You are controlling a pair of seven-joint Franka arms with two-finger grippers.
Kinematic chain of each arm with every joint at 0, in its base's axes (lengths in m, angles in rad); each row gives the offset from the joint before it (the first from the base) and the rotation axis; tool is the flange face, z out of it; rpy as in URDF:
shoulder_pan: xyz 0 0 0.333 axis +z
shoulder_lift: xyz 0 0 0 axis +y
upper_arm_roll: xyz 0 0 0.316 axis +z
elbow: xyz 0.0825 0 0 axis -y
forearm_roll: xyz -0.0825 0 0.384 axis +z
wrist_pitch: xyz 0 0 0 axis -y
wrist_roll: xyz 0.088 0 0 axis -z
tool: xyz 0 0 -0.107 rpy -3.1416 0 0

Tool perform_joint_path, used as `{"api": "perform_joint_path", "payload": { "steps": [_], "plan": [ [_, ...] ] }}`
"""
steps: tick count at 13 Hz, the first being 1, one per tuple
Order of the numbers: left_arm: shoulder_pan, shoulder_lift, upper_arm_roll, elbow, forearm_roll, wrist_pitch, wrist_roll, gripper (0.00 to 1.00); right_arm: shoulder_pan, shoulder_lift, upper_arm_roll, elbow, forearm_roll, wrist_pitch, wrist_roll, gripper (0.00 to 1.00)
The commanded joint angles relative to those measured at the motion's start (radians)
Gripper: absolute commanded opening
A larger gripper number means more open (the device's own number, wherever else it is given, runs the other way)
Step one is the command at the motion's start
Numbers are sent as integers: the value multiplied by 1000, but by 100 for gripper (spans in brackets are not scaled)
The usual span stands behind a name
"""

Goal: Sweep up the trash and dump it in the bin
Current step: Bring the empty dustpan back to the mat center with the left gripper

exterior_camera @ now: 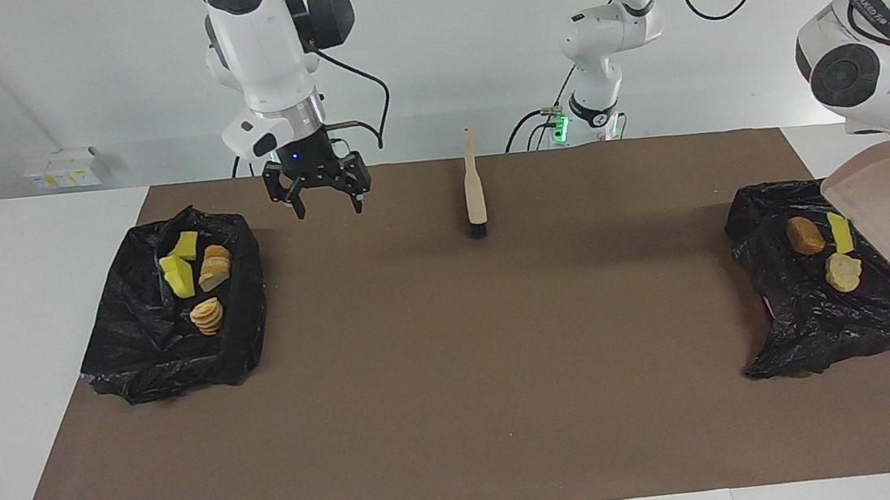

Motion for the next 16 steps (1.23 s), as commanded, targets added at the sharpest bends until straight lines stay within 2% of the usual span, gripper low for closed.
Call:
{"api": "perform_joint_path", "payload": {
  "steps": [1, 2, 5, 10, 13, 16],
  "plan": [
    [-81, -18, 9, -7, -35, -86, -19, 0, -50, 125, 14, 220, -67, -165, -21, 100],
    [-98, -18, 9, -7, -51, -109, -33, 0, -59, 139, 14, 258, -95, -199, -22, 100],
    [-122, -20, 3, -7, -126, -150, -87, 0, -88, 136, 11, 265, -104, -224, -25, 100],
    [-171, -37, 0, -19, -469, -199, -244, 0, -101, 127, -21, 268, -110, -242, -24, 100],
    [-216, -44, -4, -24, -626, -224, -387, 0, -136, 121, -26, 268, -97, -241, -25, 100],
    [-273, -55, -6, -27, -788, -235, -632, 0, -122, 104, -60, 251, -90, -244, -25, 100]
  ]
}}
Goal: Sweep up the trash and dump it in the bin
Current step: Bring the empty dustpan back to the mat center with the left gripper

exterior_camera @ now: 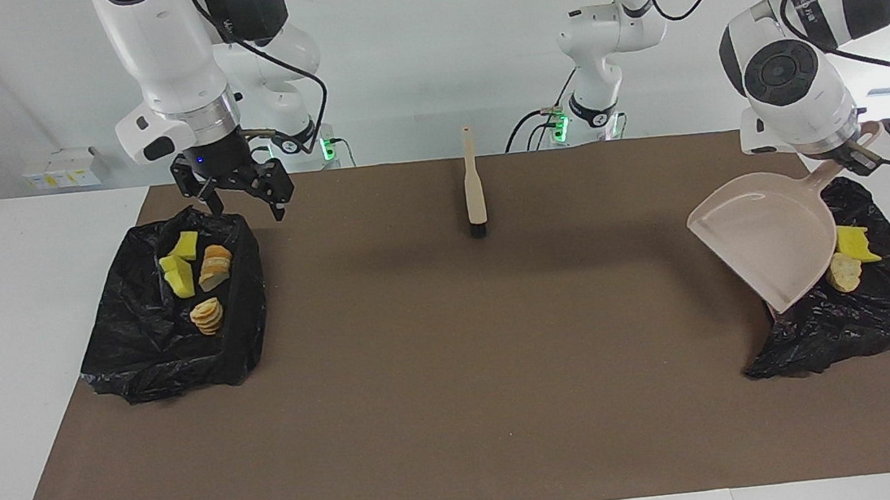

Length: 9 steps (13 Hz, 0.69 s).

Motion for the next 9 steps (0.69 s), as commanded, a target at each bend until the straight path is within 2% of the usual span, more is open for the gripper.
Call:
{"api": "perform_joint_path", "payload": {
  "steps": [1, 4, 6, 9],
  "plan": [
    [-65, -37, 12, -24, -124, -9, -212, 0, 15, -21, -23, -15, 1, -27, -24, 100],
    [-141, -43, 12, -24, -268, 1, -467, 0, 48, -52, -75, -38, 3, -111, -26, 100],
    [-198, -45, 12, -26, -379, 6, -610, 0, 49, -75, -90, -66, 3, -112, -26, 100],
    [-279, -36, 12, -24, -465, 58, -791, 0, 51, -81, -100, -75, 4, -116, -24, 100]
  ]
}}
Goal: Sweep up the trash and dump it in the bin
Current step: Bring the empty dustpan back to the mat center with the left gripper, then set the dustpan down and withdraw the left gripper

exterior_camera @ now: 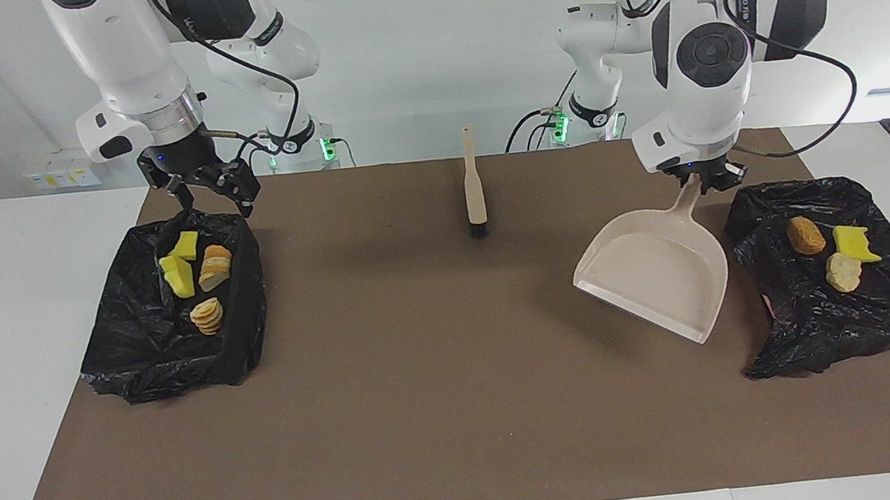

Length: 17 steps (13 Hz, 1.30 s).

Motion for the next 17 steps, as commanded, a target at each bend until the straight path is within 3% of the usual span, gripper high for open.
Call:
{"api": "perform_joint_path", "payload": {
  "steps": [1, 7, 11, 13, 15, 16, 17],
  "plan": [
    [-74, -12, 17, -22, -68, 70, -153, 0, 12, -36, -23, -41, 4, -3, -24, 100],
    [-204, 158, 17, -15, -136, 329, -414, 0, 12, -55, -37, -38, 4, -23, -79, 100],
    [-244, 219, 17, -25, -157, 432, -524, 0, 12, -55, -40, 1, 5, -29, -151, 100],
    [-289, 290, 19, -23, -165, 489, -593, 0, 14, -52, -38, 8, 1, -52, -151, 100],
    [-291, 299, 19, -31, -162, 508, -592, 0, 25, -38, -36, 59, 2, -80, -153, 100],
    [-275, 295, 21, -26, -160, 511, -583, 65, 26, -32, -35, 66, 1, -84, -159, 100],
    [-258, 269, 22, -32, -160, 495, -583, 100, 28, -29, -30, 69, 4, -81, -161, 100]
  ]
}}
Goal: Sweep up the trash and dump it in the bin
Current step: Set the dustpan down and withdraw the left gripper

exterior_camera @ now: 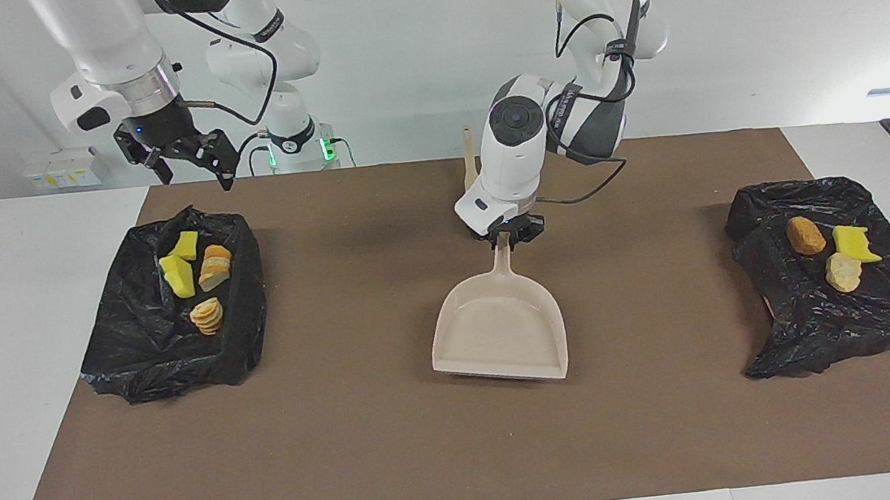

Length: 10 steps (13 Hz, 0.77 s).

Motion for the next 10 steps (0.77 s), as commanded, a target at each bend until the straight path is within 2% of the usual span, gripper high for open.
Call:
{"api": "perform_joint_path", "payload": {
  "steps": [1, 3, 6, 10],
  "plan": [
    [27, -60, 20, -9, -10, -17, -2, 100, 5, 19, -1, 44, 33, -26, -54, 100],
    [54, -92, 37, -2, -10, -40, 3, 100, 2, 32, 2, 57, 40, -14, -70, 100],
    [146, -95, 37, 26, -9, -49, 10, 100, 0, 38, 2, 64, 89, 10, -67, 100],
    [309, -149, 37, 40, -12, -83, 165, 100, -3, 34, 1, 61, 91, 9, -70, 100]
  ]
}}
